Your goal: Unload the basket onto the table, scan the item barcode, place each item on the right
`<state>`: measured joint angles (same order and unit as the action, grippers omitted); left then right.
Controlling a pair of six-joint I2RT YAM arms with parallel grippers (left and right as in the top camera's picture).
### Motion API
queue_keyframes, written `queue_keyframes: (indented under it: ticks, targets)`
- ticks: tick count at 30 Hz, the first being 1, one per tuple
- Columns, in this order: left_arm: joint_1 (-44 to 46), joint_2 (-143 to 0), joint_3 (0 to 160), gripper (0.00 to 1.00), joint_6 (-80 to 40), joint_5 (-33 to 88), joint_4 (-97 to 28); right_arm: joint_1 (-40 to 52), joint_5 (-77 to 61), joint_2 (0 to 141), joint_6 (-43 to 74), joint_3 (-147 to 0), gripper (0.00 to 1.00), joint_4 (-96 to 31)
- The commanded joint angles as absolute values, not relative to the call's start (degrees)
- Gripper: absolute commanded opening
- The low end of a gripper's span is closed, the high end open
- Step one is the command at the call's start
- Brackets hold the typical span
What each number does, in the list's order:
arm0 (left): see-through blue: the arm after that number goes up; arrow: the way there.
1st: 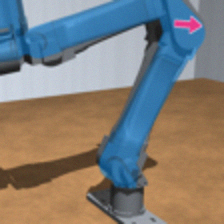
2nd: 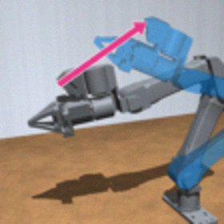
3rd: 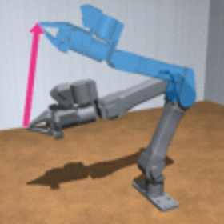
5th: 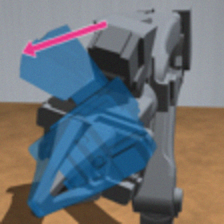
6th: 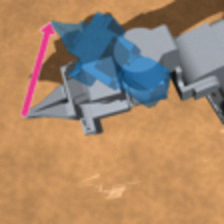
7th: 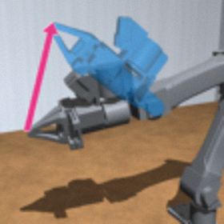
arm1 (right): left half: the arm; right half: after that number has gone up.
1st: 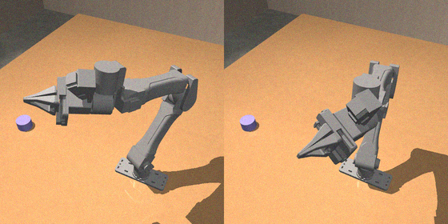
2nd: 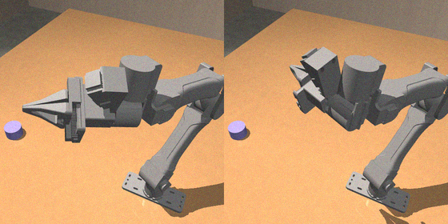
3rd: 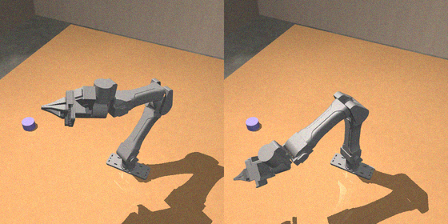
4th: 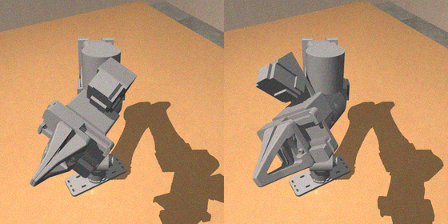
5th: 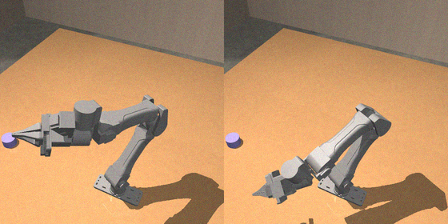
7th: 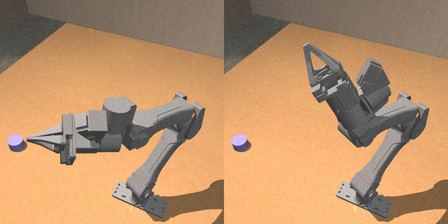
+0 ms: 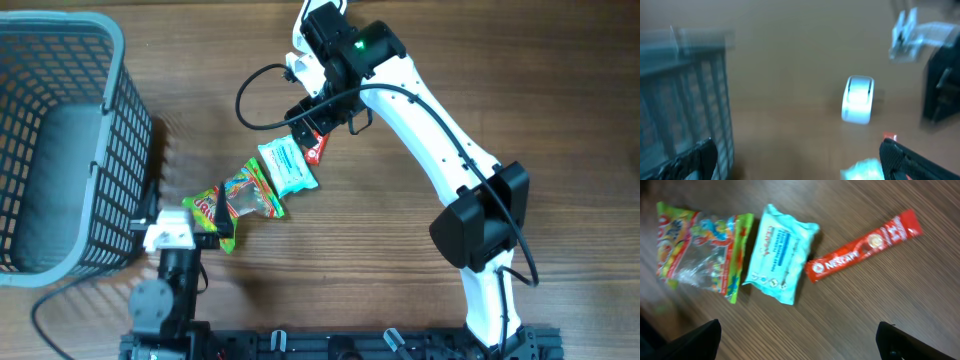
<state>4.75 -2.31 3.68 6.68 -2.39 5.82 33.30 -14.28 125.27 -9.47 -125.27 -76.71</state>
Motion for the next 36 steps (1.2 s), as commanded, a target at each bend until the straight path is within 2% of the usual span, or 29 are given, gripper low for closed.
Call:
queue_keyframes:
  ticks: [1, 6, 13, 17, 21, 26, 32, 36]
  targets:
    - [4.7, -1.8, 5.2, 1.00, 10.3, 3.4, 17.3, 34.3, -18.5, 125.5, -19.2, -125.8, 1.00, -75.3]
    - [4.7, -1.8, 14.3, 1.00, 10.4, 3.4, 16.1, 38.2, -23.2, 125.5, -27.3, -118.1, 1.00, -69.6]
    - [4.7, -1.8, 25.6, 1.00, 13.8, 0.6, 6.0, 48.6, -19.6, 125.5, -30.1, -111.6, 1.00, -59.9]
    - [4.7, -1.8, 27.1, 1.00, 14.9, -1.1, 5.5, 53.2, -17.8, 125.5, -31.4, -110.2, 1.00, -58.7]
    - [4.7, -1.8, 27.1, 1.00, 14.8, -1.2, 5.5, 54.4, -17.4, 125.5, -31.3, -104.3, 1.00, -53.5]
    - [4.7, -1.8, 27.1, 1.00, 14.8, -1.2, 5.5, 54.5, -13.4, 125.5, -31.2, -95.3, 1.00, -39.8]
    - [4.7, -1.8, 27.1, 1.00, 14.8, -1.1, 3.1, 54.6, -9.4, 126.0, -29.5, -94.4, 0.99, -30.5]
    - [4.7, -1.8, 27.1, 1.00, 14.8, -1.1, -0.2, 54.6, -8.8, 129.8, -29.3, -94.4, 0.85, -29.7]
